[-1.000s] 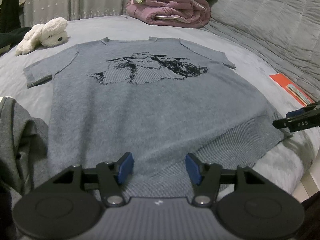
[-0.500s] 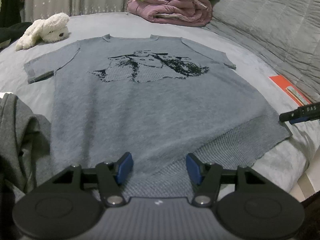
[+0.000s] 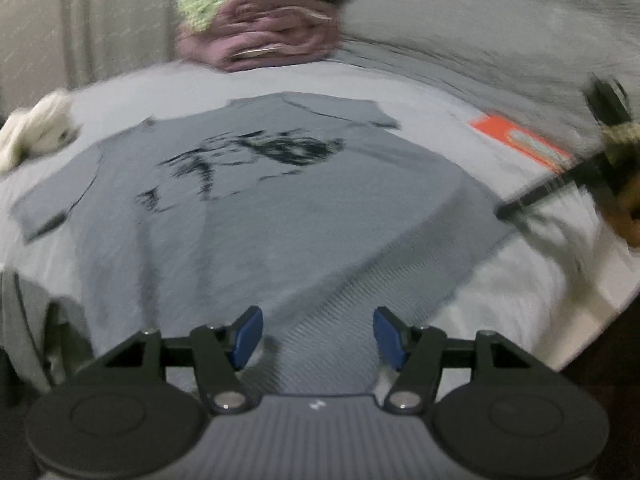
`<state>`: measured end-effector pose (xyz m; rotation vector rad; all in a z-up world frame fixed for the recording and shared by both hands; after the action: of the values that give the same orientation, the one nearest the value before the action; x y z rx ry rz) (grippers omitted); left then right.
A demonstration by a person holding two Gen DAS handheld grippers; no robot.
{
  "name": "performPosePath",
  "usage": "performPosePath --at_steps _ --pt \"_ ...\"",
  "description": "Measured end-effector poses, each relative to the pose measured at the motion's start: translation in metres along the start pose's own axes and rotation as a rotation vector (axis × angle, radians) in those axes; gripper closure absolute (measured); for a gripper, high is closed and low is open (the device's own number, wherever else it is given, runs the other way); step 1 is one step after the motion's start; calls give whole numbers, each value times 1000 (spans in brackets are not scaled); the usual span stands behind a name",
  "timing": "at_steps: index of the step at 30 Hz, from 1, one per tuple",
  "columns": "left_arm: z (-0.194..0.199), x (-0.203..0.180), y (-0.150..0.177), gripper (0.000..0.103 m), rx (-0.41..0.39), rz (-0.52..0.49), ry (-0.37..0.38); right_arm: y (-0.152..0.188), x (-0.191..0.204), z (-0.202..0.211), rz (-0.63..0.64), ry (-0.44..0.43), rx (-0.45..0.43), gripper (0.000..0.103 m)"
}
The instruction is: Fold clothes
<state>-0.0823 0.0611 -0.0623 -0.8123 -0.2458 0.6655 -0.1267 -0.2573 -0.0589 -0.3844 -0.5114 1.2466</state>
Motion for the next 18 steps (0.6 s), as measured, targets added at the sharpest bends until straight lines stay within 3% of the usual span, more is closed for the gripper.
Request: performPosePath --at_steps 5,6,7,8,9,10,11,16,18 --pt "-7 -20 15 40 10 -138 26 5 6 -4 -8 -37 9 59" --pt "-9 -25 17 40 5 -165 14 6 8 -5 2 -32 8 68" --pt "-11 -27 17 43 2 -178 -1 5 9 -5 2 -38 3 85" --pt "-12 -26 15 57 4 -169 -15 5 9 -4 2 -44 -2 95" --pt "-12 -23 13 67 9 -148 -28 4 8 0 -9 -52 -17 95" --pt "-11 -19 9 89 12 -121 -41 3 7 4 -20 -60 -33 95" --pt "-9 -13 6 96 11 -87 -54 2 5 7 -31 -69 -49 95" --pt "23 -1 -11 97 -54 -16 -25 -5 -2 41 -58 -102 -138 96" --pt "26 -3 -10 97 -27 -33 -7 -5 -2 49 -52 -110 -141 96"
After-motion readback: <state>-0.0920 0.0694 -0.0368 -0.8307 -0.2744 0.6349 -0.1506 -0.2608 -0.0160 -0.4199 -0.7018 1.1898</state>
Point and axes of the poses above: each gripper's, at about its wrist camera, not at the fingertips, and z roughly against the way its jaws point, x to its left, y to its underside, the point moved 2 cm from there along -z, roughly the way its jaws point, and after that the axes turned 1 degree about z, right-handed, at the moved point
